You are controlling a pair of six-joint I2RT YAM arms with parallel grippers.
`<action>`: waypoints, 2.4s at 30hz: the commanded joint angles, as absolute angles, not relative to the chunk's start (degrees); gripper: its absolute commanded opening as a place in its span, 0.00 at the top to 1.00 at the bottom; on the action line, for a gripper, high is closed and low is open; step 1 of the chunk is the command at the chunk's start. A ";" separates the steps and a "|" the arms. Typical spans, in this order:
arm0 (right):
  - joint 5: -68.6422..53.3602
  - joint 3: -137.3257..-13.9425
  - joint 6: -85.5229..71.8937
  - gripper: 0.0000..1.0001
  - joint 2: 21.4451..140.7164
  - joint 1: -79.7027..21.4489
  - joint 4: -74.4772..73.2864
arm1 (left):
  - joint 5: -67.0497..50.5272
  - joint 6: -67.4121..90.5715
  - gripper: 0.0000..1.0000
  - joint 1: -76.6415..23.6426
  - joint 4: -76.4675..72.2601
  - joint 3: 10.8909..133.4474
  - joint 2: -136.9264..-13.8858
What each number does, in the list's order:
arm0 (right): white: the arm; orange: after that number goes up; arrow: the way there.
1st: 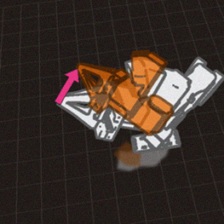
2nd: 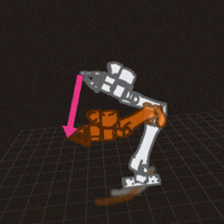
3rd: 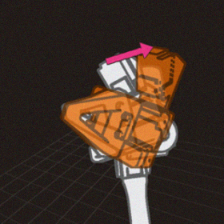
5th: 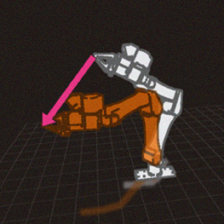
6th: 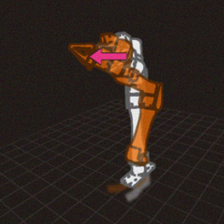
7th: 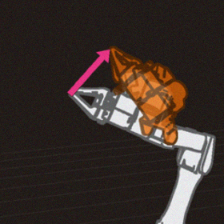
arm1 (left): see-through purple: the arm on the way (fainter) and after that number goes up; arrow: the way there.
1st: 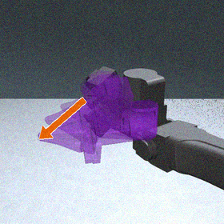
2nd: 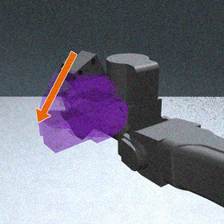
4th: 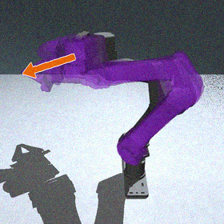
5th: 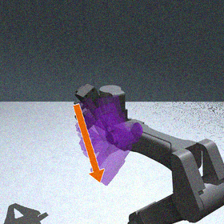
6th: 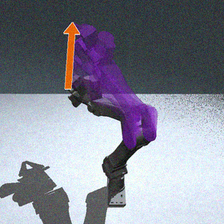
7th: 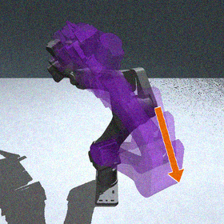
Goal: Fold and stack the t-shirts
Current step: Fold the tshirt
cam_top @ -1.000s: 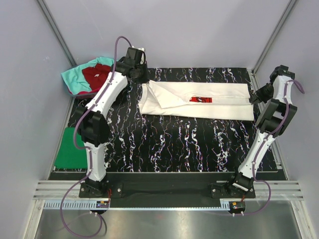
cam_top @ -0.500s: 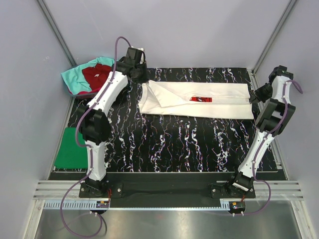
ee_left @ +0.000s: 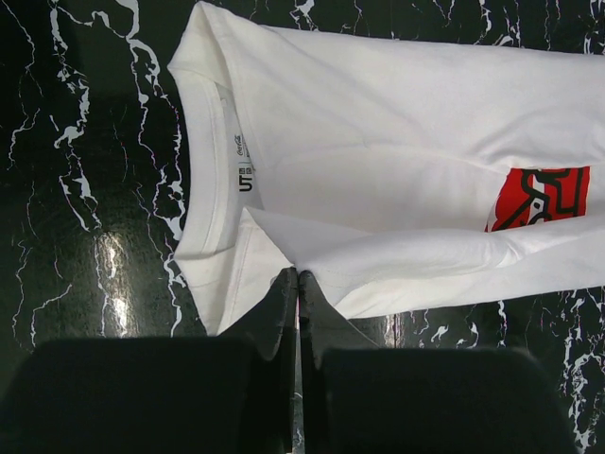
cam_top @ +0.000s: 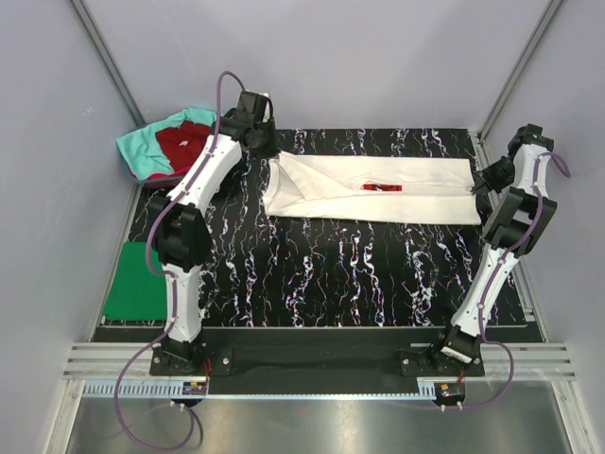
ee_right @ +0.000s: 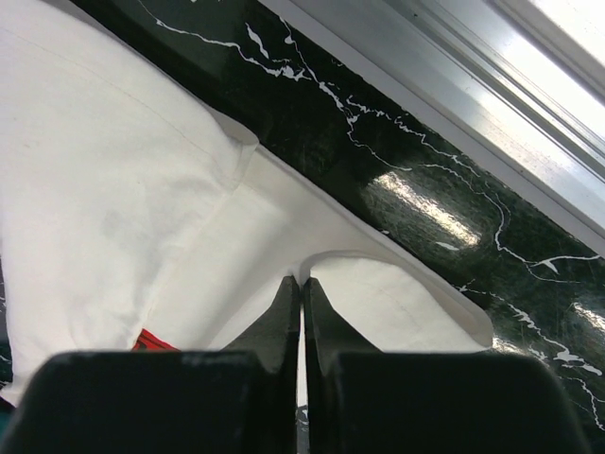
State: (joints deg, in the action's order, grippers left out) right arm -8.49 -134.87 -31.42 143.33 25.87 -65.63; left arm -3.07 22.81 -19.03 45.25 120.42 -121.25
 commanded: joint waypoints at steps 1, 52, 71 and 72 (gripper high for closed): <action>-8.00 -138.25 -32.34 1.00 145.19 26.81 -63.81 | -4.22 23.64 1.00 -18.37 41.75 123.66 -121.81; -10.28 -142.03 -36.83 0.96 150.38 26.89 -61.08 | -7.03 26.81 1.00 -17.58 34.72 126.83 -128.06; -10.46 -140.89 -39.29 1.00 150.29 27.33 -59.94 | -2.90 28.65 1.00 -17.05 33.49 126.74 -127.44; -10.46 -140.80 -39.46 1.00 150.29 27.42 -60.03 | -2.81 28.74 1.00 -17.05 33.14 126.56 -127.44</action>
